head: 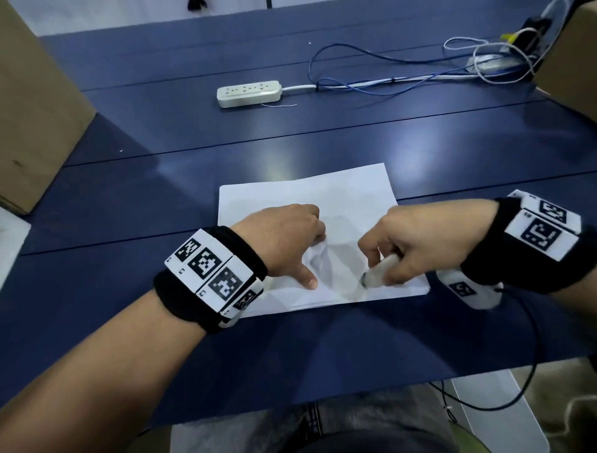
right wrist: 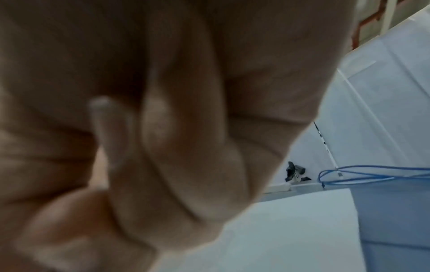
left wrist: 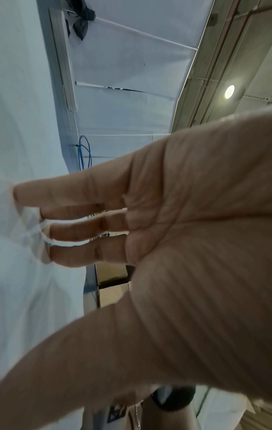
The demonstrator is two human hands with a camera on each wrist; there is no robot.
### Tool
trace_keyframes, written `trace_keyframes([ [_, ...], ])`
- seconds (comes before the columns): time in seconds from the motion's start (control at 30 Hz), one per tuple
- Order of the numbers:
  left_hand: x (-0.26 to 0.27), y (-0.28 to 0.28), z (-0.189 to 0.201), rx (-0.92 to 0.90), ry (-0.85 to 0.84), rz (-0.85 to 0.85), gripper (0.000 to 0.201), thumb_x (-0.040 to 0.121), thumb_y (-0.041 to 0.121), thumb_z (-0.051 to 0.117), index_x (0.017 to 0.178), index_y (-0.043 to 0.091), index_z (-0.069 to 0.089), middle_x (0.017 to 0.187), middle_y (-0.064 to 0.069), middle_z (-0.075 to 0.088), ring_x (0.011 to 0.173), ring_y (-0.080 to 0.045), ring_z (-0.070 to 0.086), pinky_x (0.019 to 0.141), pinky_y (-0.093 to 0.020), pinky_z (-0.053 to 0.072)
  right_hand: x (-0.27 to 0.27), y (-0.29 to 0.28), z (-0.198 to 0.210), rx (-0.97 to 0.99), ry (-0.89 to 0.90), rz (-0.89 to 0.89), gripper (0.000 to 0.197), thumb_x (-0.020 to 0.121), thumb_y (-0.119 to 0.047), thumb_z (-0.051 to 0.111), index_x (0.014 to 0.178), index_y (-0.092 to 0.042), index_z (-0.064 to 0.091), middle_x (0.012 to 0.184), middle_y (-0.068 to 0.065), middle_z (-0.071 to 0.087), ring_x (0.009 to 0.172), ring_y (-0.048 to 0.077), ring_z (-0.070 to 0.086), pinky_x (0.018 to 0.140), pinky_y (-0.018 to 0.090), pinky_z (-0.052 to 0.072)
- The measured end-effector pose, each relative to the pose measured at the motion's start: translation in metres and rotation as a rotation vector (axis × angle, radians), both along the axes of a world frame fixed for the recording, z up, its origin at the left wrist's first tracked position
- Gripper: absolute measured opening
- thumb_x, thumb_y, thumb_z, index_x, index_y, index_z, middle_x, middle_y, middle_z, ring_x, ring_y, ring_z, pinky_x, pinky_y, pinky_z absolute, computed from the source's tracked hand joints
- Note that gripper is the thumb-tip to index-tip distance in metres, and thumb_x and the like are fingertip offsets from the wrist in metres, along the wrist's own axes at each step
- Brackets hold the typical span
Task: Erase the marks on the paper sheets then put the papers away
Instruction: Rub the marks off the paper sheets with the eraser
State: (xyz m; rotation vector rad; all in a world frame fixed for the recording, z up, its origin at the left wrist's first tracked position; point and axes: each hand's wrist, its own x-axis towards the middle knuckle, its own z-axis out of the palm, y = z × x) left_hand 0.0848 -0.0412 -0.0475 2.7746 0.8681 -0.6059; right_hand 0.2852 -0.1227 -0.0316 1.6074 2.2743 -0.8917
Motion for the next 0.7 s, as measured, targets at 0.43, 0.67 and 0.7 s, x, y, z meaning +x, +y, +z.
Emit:
trace_keyframes([
  [0.43, 0.000, -0.001, 0.001, -0.010, -0.010, 0.001, 0.058, 0.070, 0.056, 0.079, 0.113, 0.024, 0.058, 0.111, 0.009, 0.047, 0.098, -0.015, 0.054, 0.078, -0.033, 0.046, 0.000, -0.001, 0.003, 0.004, -0.005, 0.014, 0.027, 0.071, -0.048, 0.066, 0.089, -0.028, 0.065, 0.061, -0.006, 0.060, 0.056, 0.007, 0.051, 0.054, 0.029, 0.045],
  [0.67, 0.003, -0.002, 0.003, -0.005, -0.007, -0.007, 0.062, 0.070, 0.058, 0.079, 0.117, 0.023, 0.058, 0.112, 0.009, 0.047, 0.097, -0.015, 0.053, 0.076, -0.031, 0.044, 0.022, 0.039, -0.005, 0.284, -0.118, -0.178, 0.014, 0.084, -0.036, 0.067, 0.092, -0.025, 0.062, 0.070, -0.012, 0.058, 0.088, 0.017, 0.056, 0.069, 0.034, 0.050],
  [0.7, 0.002, -0.002, 0.003, -0.005, -0.005, -0.006, 0.062, 0.070, 0.058, 0.079, 0.117, 0.024, 0.057, 0.111, 0.010, 0.046, 0.098, -0.015, 0.053, 0.077, -0.031, 0.044, 0.021, 0.035, -0.005, 0.292, -0.107, -0.170, 0.013, 0.084, -0.035, 0.066, 0.090, -0.024, 0.060, 0.069, -0.011, 0.057, 0.088, 0.017, 0.054, 0.067, 0.034, 0.049],
])
